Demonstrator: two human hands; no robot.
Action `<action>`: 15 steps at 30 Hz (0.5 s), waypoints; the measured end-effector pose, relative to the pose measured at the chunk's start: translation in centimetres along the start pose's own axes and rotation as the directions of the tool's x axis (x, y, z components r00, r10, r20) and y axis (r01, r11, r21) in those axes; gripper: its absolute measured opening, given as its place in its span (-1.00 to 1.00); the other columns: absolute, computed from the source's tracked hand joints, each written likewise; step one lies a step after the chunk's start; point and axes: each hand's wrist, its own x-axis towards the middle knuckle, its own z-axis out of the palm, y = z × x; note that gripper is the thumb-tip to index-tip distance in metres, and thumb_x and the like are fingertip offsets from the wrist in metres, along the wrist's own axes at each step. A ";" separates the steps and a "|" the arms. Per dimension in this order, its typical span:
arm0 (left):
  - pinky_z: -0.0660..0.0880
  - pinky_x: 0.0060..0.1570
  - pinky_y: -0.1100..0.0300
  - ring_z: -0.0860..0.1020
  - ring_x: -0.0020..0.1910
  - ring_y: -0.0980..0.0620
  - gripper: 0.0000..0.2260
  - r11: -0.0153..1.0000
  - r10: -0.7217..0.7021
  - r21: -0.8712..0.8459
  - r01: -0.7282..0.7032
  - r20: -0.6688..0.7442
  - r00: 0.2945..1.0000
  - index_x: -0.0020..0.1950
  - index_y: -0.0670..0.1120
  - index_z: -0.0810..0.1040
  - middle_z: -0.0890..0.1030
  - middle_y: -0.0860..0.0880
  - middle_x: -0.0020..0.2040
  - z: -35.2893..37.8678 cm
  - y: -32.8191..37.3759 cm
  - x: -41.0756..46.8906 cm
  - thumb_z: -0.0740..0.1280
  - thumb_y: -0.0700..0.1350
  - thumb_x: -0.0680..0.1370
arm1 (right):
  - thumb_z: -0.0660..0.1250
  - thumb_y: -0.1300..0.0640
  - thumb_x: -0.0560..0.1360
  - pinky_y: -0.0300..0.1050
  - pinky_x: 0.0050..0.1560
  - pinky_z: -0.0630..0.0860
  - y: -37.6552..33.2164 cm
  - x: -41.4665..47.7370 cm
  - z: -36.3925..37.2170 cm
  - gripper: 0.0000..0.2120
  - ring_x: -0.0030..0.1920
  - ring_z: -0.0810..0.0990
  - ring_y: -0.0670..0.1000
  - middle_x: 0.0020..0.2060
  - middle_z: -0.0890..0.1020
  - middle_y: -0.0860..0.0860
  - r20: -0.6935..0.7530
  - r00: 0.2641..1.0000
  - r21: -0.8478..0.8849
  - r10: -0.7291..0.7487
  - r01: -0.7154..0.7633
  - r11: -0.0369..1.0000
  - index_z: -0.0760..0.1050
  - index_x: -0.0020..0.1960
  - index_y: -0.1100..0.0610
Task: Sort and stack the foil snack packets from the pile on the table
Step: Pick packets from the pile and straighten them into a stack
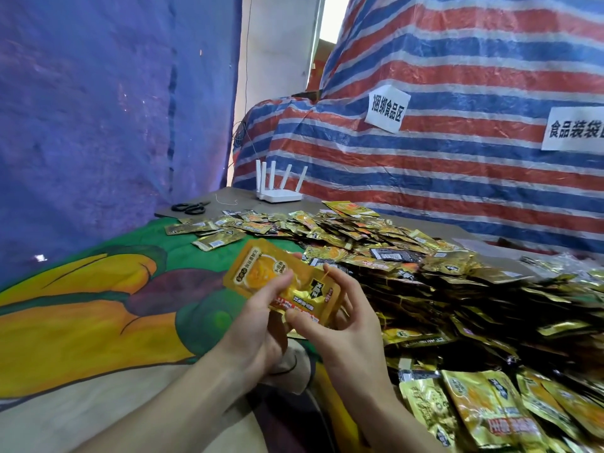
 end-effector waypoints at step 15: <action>0.56 0.20 -0.18 0.62 0.18 -0.26 -0.61 0.974 -0.203 -0.079 0.212 0.109 0.973 0.24 -0.15 0.66 0.61 -0.25 0.26 0.0 -0.4 -1.0 0.38 -0.12 0.43 | 0.64 0.36 0.25 -0.19 0.09 0.63 0.2 -0.1 0.1 -0.39 0.07 0.70 -0.11 0.08 0.70 -0.10 -0.056 0.998 -0.151 -0.031 0.022 0.988 0.60 0.19 -0.08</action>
